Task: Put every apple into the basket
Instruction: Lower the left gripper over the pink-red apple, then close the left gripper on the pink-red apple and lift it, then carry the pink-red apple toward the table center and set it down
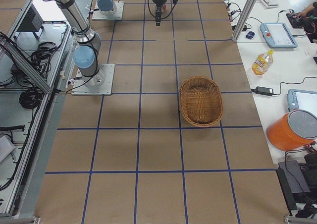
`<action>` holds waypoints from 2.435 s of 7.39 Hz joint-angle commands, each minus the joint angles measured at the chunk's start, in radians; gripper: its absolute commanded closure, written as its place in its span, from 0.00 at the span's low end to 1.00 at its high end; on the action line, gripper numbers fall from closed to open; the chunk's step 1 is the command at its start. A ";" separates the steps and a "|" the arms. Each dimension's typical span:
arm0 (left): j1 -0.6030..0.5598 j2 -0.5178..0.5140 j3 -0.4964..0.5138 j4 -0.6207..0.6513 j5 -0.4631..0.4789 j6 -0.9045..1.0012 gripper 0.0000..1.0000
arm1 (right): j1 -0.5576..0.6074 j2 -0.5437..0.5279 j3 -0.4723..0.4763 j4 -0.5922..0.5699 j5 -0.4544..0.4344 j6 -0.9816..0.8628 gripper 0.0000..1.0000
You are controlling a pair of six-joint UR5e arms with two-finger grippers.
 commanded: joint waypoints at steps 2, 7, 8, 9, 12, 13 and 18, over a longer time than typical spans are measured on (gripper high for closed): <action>0.025 -0.096 -0.166 0.286 0.003 0.016 0.00 | 0.000 0.000 -0.004 0.000 0.001 0.002 0.00; 0.030 -0.222 -0.171 0.386 0.075 0.012 0.00 | 0.000 0.000 -0.001 0.000 0.001 0.003 0.00; 0.030 -0.240 -0.174 0.388 0.067 0.003 0.00 | 0.000 -0.001 0.001 0.002 0.001 0.003 0.00; 0.030 -0.246 -0.174 0.388 0.069 0.004 0.17 | 0.000 -0.001 0.001 0.000 0.001 0.003 0.00; 0.008 -0.198 -0.150 0.362 0.064 -0.054 0.77 | 0.000 0.000 0.004 -0.001 0.000 0.003 0.00; -0.048 -0.164 -0.109 0.314 0.009 -0.180 0.84 | 0.000 0.000 0.002 -0.003 0.000 0.003 0.00; -0.574 -0.226 0.046 0.332 -0.132 -0.735 0.86 | -0.009 0.008 0.008 -0.035 -0.001 0.002 0.00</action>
